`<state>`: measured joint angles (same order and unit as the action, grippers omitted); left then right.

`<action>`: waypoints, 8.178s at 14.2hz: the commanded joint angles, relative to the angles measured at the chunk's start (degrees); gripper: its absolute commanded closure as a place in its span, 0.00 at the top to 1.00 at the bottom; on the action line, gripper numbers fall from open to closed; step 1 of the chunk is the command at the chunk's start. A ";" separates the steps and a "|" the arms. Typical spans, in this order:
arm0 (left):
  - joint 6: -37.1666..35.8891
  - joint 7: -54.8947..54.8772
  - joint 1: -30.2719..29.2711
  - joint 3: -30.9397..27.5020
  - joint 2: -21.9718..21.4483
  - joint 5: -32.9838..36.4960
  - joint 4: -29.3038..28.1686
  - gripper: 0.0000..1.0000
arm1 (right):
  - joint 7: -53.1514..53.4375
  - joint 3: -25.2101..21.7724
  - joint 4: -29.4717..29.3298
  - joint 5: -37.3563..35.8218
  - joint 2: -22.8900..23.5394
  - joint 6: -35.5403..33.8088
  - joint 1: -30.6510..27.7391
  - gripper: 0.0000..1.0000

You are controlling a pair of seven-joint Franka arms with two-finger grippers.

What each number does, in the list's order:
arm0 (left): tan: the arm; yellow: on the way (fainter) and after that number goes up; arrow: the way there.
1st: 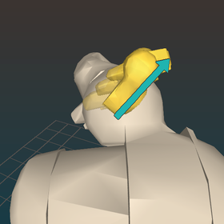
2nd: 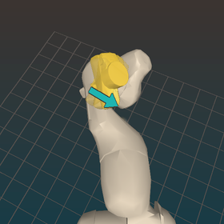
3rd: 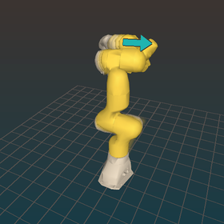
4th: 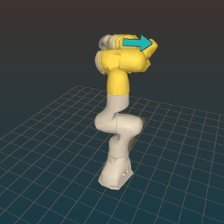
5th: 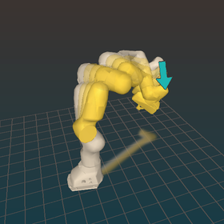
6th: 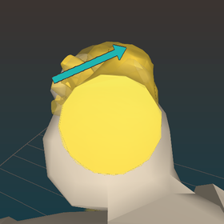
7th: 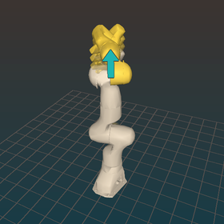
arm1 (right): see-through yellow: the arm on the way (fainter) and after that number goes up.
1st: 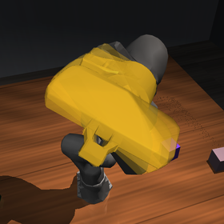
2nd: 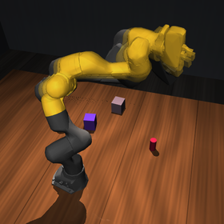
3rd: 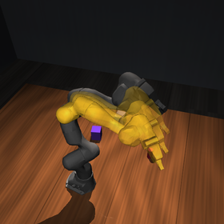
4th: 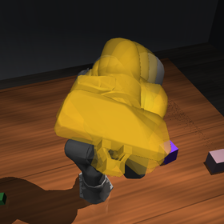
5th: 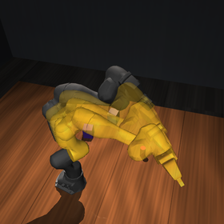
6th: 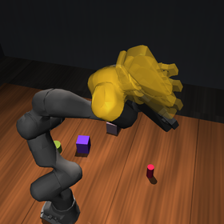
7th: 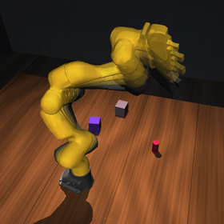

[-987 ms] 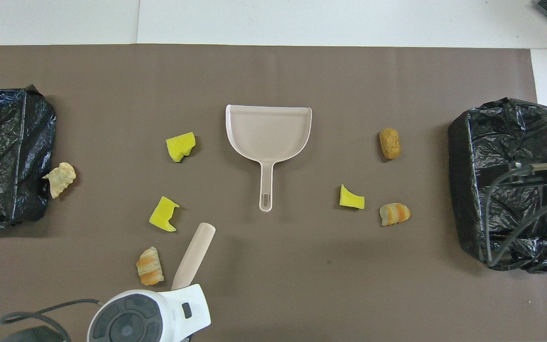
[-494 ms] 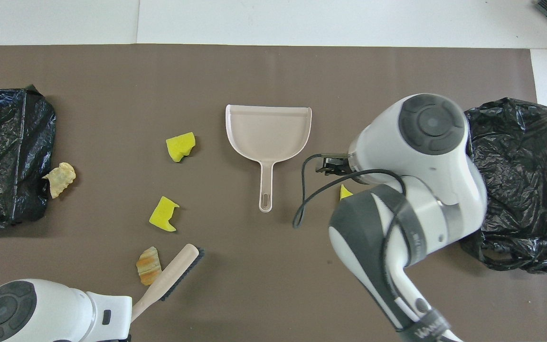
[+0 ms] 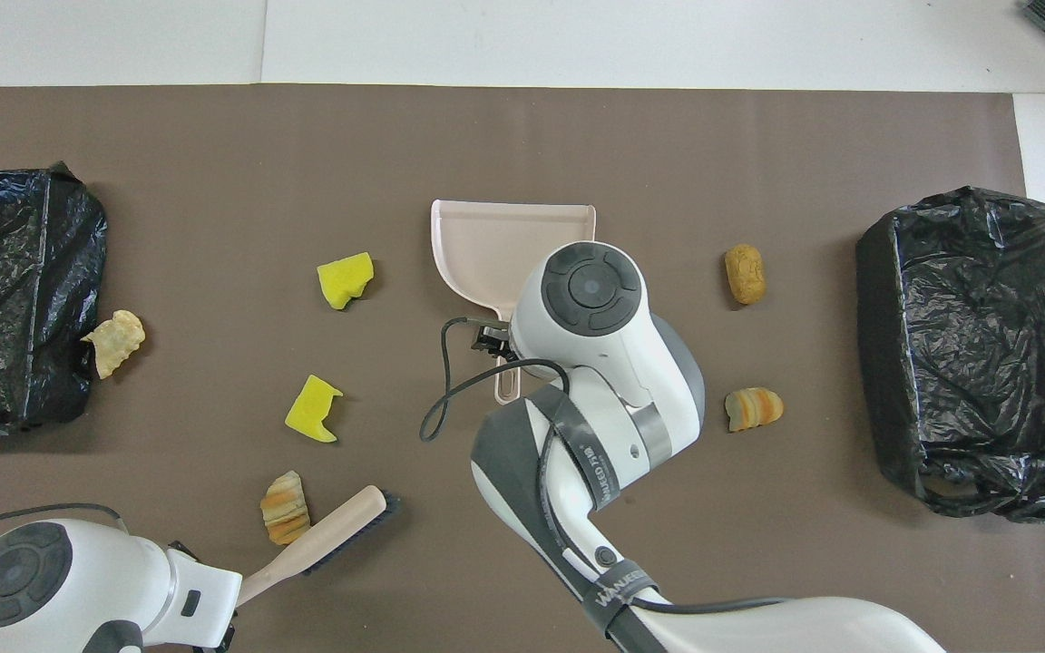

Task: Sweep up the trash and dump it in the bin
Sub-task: 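Lift the brush with the left gripper while the right gripper grasps the dustpan, then sweep the bread and sponge pieces away from the bag with the left gripper, then move the dustpan toward the swept pieces with the right gripper, then sweep the pieces into the dustpan with the brush in the left gripper, then sweep the yellow sponge piece into the dustpan with the left gripper, then push the remaining pieces deeper into the dustpan with the left gripper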

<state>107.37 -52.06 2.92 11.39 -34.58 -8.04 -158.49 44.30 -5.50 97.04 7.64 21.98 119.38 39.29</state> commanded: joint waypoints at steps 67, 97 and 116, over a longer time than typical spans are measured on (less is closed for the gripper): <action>7.16 71.48 13.79 11.38 27.28 -6.02 35.09 0.00 | -79.99 -0.39 15.46 -9.05 -13.10 -6.61 -4.66 0.00; -9.28 65.05 13.70 9.95 34.32 5.25 34.74 0.00 | -94.93 -0.39 19.06 -8.52 -11.70 -0.64 -4.66 0.00; -20.80 75.31 13.60 9.87 16.40 -6.64 33.97 0.00 | -94.49 -0.39 18.19 -7.74 -12.31 -1.95 -7.20 0.00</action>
<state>87.43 19.36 16.23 21.02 -14.33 -13.68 -121.54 -51.14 -6.19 115.53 -1.36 10.44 118.43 33.86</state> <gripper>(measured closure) 0.731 0.670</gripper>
